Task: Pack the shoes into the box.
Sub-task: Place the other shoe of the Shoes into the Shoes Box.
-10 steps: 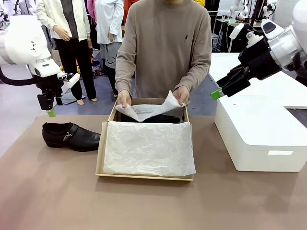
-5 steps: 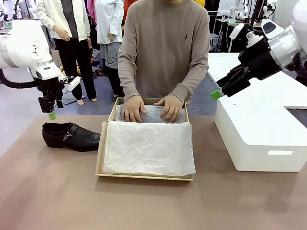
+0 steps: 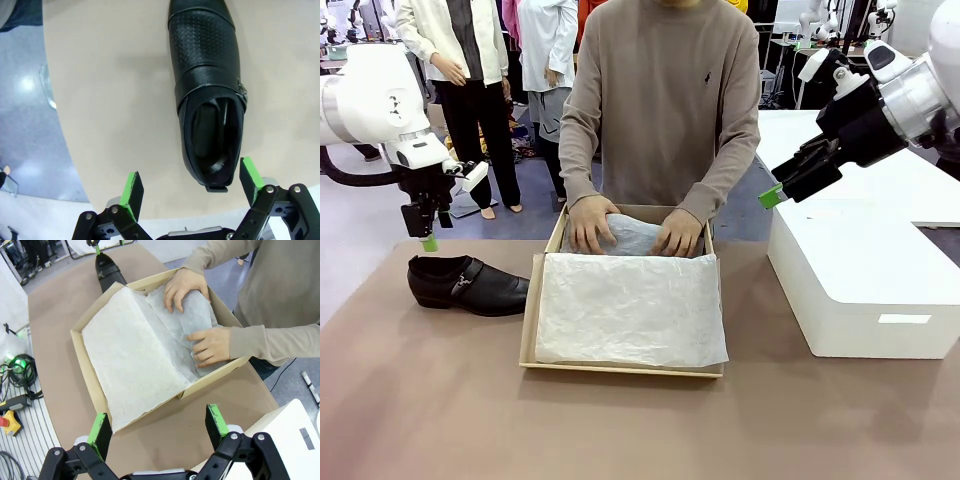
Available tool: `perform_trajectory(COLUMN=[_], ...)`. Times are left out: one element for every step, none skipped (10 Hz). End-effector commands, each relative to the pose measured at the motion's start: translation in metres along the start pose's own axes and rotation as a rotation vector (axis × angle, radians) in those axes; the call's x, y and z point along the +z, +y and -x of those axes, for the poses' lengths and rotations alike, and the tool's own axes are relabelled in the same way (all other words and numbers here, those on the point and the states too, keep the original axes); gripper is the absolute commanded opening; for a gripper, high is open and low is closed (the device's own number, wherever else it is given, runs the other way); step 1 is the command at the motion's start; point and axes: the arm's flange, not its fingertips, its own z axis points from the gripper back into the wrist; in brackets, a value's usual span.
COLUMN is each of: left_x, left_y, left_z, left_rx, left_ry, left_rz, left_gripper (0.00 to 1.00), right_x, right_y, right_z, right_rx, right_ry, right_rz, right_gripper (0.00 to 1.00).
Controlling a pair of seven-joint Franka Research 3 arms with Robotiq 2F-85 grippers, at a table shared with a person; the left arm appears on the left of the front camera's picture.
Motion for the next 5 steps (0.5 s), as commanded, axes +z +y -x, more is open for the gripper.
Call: perform_trajectory(left_x=[-0.007, -0.013, -0.019, -0.024, -0.028], left_y=[0.011, 0.013, 0.016, 0.02, 0.022], left_z=[0.006, 0.008, 0.01, 0.01, 0.01], left_rx=[0.035, 0.041, 0.048, 0.056, 0.064], left_ry=[0.0, -0.002, -0.001, -0.007, -0.009], left_rz=[0.019, 0.025, 0.04, 0.05, 0.06], left_gripper=[1.0, 1.0, 1.0, 1.0, 1.0], right_x=[-0.001, -0.001, -0.001, -0.001, -0.001], right_y=[-0.002, -0.002, -0.002, -0.002, -0.002], right_z=[-0.001, -0.001, -0.001, -0.001, -0.001], right_rx=[0.008, 0.008, 0.008, 0.008, 0.008], right_ry=[-0.025, -0.025, -0.025, -0.025, -0.025], right_rz=[-0.012, -0.012, -0.012, -0.012, -0.012], right_gripper=[1.0, 1.0, 1.0, 1.0, 1.0])
